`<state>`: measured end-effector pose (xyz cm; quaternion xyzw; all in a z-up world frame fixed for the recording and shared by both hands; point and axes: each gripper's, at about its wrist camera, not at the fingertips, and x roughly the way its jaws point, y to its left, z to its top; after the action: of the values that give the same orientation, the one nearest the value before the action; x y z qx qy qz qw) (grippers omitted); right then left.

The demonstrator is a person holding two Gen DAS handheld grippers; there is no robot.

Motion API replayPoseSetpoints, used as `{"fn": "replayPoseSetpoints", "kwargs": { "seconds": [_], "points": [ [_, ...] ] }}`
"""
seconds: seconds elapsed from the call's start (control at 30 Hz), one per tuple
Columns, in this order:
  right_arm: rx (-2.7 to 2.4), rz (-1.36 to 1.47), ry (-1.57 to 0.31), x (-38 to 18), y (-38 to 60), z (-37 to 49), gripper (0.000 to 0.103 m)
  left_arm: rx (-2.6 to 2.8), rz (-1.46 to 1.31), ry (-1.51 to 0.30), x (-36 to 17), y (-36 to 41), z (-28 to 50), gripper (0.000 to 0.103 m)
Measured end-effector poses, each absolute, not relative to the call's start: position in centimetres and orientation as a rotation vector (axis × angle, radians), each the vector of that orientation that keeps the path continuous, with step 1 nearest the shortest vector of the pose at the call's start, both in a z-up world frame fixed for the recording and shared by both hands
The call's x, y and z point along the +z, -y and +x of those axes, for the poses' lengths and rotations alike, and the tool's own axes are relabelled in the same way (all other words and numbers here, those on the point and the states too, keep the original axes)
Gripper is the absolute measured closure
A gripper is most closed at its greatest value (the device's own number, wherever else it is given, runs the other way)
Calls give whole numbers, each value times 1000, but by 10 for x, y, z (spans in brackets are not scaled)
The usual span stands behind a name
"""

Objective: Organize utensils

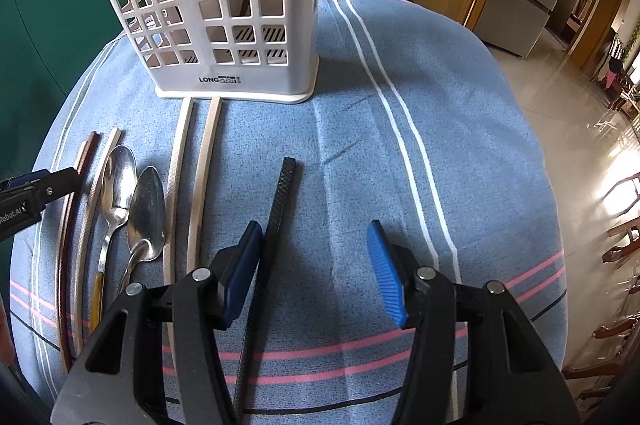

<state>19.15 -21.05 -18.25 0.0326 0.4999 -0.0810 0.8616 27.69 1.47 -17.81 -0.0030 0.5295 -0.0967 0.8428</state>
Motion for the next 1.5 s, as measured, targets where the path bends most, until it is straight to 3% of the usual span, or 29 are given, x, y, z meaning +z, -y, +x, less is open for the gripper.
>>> {"fn": "replayPoseSetpoints", "kwargs": {
  "seconds": [0.57, 0.63, 0.73, 0.87, 1.13, 1.5],
  "points": [
    [-172, 66, -1048, -182, 208, 192, 49, -128, 117, -1084, -183, 2, 273, 46],
    [-173, 57, -1051, -182, 208, 192, 49, -124, 101, -1095, -182, 0, 276, 49],
    [-162, 24, -1075, -180, 202, 200, 53, -121, 99, -1118, -178, 1, 281, 70],
    [-85, 49, -1128, -178, 196, 209, 93, -144, 109, -1142, -177, 11, 285, 92],
    [-78, 73, -1029, -143, 197, 194, 96, -183, 57, -1059, -144, 12, 259, 97],
    [-10, 141, -754, -22, 211, 125, 96, -242, -56, -747, -12, -19, 194, 97]
  ]
}}
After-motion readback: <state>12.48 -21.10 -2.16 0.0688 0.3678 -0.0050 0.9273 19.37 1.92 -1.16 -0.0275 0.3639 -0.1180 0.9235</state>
